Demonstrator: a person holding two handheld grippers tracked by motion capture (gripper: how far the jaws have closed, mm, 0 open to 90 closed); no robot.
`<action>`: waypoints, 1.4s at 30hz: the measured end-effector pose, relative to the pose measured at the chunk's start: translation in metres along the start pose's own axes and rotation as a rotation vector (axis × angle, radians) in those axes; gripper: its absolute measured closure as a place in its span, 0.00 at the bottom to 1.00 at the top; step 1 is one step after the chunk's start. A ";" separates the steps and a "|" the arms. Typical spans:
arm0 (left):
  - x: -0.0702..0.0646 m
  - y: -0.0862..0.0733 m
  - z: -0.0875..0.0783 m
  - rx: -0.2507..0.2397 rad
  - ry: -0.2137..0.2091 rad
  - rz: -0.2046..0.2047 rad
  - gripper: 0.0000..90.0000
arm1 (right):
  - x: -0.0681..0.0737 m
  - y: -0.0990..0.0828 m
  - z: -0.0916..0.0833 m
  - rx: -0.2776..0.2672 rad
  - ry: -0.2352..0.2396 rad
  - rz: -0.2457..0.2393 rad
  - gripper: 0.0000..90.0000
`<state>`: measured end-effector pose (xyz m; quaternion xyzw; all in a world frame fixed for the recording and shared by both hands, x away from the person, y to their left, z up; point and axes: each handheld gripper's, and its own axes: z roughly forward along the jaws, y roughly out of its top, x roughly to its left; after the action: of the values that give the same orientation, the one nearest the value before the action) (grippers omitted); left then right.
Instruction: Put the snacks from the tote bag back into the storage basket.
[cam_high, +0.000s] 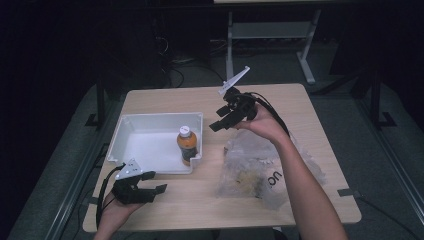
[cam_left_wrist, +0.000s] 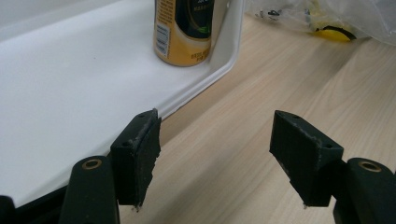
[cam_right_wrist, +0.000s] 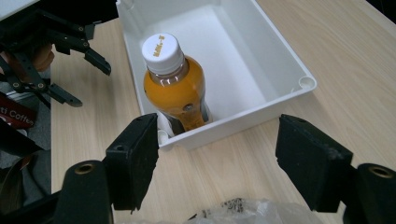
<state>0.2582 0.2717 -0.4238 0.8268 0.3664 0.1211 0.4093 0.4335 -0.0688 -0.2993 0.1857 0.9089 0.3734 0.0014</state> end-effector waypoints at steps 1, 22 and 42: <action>0.000 0.000 0.000 0.000 0.000 -0.001 0.36 | 0.000 -0.001 -0.001 0.002 -0.003 -0.001 0.32; -0.001 -0.002 0.000 -0.002 0.007 -0.014 0.36 | -0.011 -0.034 -0.031 -0.022 -0.046 0.057 0.32; 0.000 -0.002 -0.002 -0.001 0.011 -0.016 0.36 | -0.021 -0.073 -0.055 -0.048 -0.073 0.152 0.32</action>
<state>0.2566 0.2735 -0.4241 0.8229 0.3751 0.1226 0.4087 0.4203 -0.1607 -0.3123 0.2674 0.8824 0.3870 0.0108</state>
